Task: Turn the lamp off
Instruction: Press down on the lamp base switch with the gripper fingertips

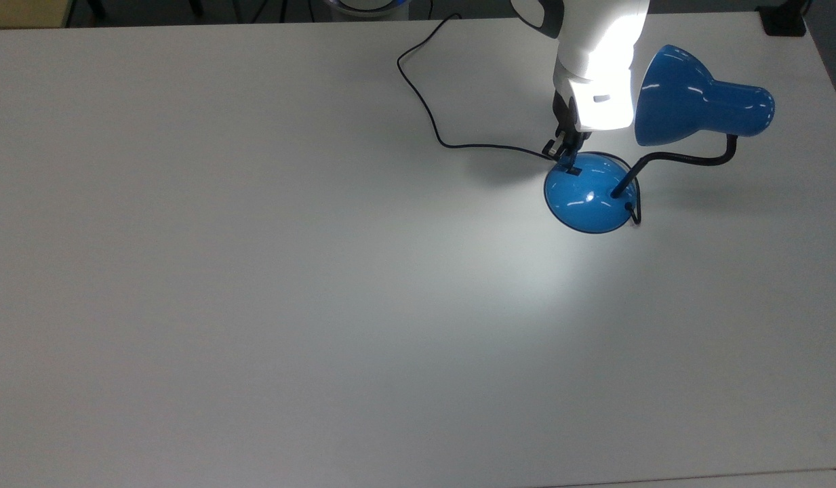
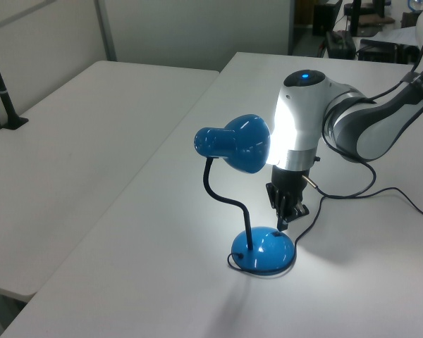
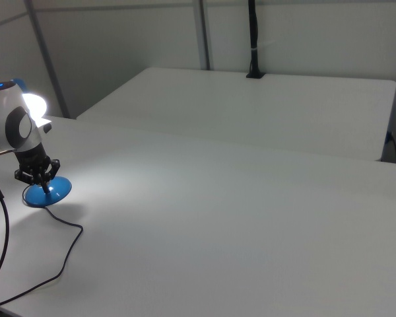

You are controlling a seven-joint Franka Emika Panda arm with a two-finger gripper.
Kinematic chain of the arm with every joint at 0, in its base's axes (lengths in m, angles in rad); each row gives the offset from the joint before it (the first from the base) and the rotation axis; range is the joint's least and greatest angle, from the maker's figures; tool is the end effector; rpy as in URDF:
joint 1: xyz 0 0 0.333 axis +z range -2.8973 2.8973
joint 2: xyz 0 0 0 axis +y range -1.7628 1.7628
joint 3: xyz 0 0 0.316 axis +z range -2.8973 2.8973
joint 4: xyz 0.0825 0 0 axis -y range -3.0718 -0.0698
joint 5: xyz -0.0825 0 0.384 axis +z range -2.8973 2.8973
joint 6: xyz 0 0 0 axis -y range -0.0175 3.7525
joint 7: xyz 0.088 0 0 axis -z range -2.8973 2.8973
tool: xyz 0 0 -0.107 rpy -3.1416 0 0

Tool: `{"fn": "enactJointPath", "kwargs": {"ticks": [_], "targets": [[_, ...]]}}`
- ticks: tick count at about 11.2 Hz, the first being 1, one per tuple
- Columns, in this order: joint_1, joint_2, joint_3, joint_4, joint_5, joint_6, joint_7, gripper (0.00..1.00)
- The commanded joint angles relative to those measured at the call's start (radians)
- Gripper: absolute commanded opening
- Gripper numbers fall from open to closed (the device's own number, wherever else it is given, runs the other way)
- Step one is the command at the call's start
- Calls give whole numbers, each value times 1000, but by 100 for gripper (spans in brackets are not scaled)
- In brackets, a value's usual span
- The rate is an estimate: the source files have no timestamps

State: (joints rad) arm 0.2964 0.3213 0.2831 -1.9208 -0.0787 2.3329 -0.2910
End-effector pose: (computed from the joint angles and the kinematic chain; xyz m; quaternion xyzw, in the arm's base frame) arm 0.5307 0.3346 0.3413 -0.8983 -0.4359 -0.0500 0.0213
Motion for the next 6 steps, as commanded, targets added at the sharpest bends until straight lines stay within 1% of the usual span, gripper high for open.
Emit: {"fn": "enactJointPath", "kwargs": {"ticks": [1,6], "targets": [[7,-7,-4,-6,-3,20,-22,0],[6,48,-5,9,-7,23,-34,0]]}}
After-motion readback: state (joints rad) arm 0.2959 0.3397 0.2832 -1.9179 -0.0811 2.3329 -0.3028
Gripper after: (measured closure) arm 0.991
